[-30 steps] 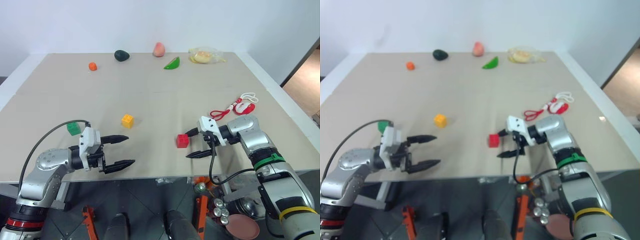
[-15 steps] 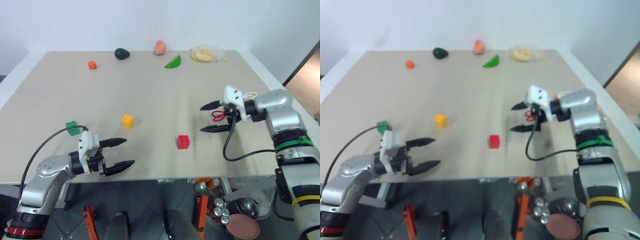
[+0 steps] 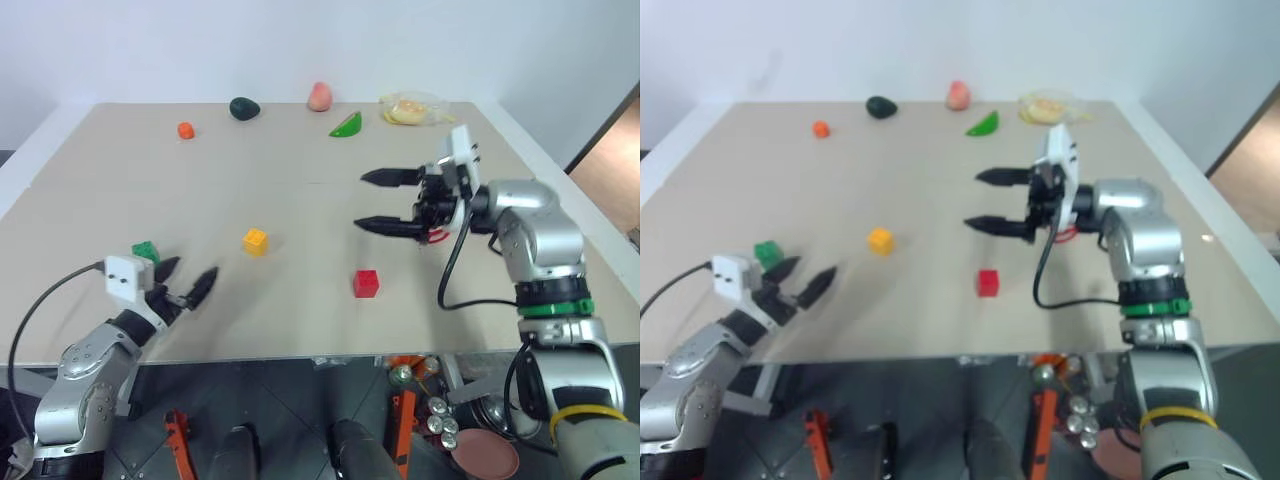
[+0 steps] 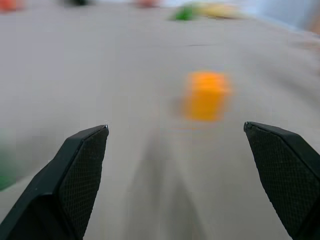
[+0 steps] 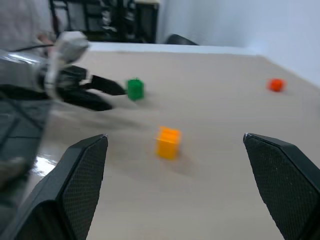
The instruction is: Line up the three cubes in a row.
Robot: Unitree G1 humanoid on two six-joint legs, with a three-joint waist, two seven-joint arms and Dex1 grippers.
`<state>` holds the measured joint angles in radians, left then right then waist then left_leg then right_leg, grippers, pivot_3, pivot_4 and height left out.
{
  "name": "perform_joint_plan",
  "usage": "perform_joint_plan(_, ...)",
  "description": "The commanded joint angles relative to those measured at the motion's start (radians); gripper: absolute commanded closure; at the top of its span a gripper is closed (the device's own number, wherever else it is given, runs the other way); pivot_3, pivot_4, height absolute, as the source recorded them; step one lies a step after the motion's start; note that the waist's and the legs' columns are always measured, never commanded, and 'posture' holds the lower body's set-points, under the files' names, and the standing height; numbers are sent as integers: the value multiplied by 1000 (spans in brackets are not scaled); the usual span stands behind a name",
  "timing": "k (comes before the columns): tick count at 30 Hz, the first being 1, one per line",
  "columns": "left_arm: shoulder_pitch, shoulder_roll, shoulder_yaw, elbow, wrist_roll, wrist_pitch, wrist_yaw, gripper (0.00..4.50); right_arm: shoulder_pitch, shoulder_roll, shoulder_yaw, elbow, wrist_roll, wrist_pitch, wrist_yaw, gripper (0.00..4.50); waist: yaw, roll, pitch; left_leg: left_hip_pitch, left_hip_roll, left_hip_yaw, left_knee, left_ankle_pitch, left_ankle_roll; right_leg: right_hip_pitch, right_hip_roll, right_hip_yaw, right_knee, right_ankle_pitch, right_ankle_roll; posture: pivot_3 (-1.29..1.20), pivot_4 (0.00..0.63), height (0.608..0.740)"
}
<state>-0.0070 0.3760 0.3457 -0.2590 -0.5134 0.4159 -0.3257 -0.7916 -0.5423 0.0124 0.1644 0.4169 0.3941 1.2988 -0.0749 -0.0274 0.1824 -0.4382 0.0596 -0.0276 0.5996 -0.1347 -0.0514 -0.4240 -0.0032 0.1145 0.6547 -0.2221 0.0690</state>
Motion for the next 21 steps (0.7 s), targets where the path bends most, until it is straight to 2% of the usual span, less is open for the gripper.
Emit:
perform_joint_plan(1,-16,-18,65,-36,16,47,136,0,38,3,10,-127,35,33,-28,10,2,0,0,0,0,0,1,0,0,0,0,0,0,0,0,0,150,740)
perform_joint_plan(11,-80,-28,-15,-14,79,128,215,0,132,21,21,-272,78,95,-106,10,1,-1,-1,0,-2,-1,1,0,-1,0,-1,0,0,1,0,0,150,740)
perform_joint_plan(21,-192,-9,13,129,166,129,283,0,207,13,0,-358,113,145,-184,10,-1,-2,-1,0,-2,-1,1,0,-1,0,-1,-1,0,0,0,0,150,740)
